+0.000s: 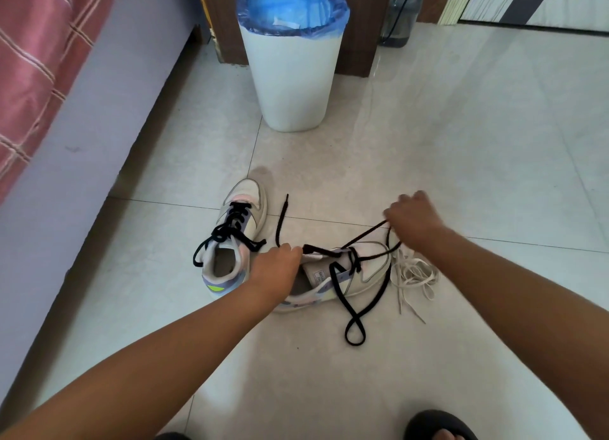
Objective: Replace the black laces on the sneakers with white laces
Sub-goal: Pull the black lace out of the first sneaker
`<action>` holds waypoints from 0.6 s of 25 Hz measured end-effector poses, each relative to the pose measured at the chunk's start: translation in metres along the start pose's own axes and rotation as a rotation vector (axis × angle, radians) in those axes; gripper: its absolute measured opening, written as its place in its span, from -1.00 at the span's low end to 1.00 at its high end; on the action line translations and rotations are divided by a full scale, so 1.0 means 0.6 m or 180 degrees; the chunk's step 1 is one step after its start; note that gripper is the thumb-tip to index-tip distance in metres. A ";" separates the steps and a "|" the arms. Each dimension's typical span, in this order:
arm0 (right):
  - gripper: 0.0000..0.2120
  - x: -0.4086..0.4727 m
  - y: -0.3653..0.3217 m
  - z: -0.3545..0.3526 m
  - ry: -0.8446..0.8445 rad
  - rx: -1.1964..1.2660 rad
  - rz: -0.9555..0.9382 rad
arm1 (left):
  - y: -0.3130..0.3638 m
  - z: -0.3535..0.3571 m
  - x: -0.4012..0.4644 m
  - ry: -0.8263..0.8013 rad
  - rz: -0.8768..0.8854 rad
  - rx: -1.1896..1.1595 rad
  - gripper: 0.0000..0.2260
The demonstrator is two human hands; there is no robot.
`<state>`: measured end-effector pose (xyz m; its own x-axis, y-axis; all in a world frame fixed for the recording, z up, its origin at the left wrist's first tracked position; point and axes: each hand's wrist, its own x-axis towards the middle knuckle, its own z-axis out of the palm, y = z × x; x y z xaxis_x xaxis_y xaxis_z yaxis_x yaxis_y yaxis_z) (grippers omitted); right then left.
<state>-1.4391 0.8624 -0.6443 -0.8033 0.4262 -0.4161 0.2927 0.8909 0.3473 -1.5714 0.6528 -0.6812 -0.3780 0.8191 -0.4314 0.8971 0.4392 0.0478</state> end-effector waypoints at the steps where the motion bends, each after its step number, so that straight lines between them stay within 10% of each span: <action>1: -0.74 -0.003 0.024 0.004 -0.0180 0.0144 0.0558 | -0.003 0.001 -0.003 -0.0004 -0.0019 0.0003 -0.78; 4: -0.69 -0.016 0.040 0.024 -0.0713 0.0730 0.1263 | -0.004 0.003 -0.005 0.0003 -0.0057 0.0003 -0.81; 10: -0.64 0.006 -0.077 0.027 0.0155 0.0787 -0.0846 | -0.002 0.003 0.002 -0.0043 -0.0070 0.0014 -0.82; 15: -0.81 0.016 -0.067 0.008 0.0501 -0.0090 -0.1136 | -0.004 0.003 -0.002 -0.0006 -0.0042 0.0050 -0.83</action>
<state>-1.4558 0.8314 -0.6664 -0.9224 0.0591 -0.3817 -0.0320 0.9731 0.2280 -1.5728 0.6502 -0.6825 -0.3896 0.8125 -0.4337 0.8955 0.4442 0.0279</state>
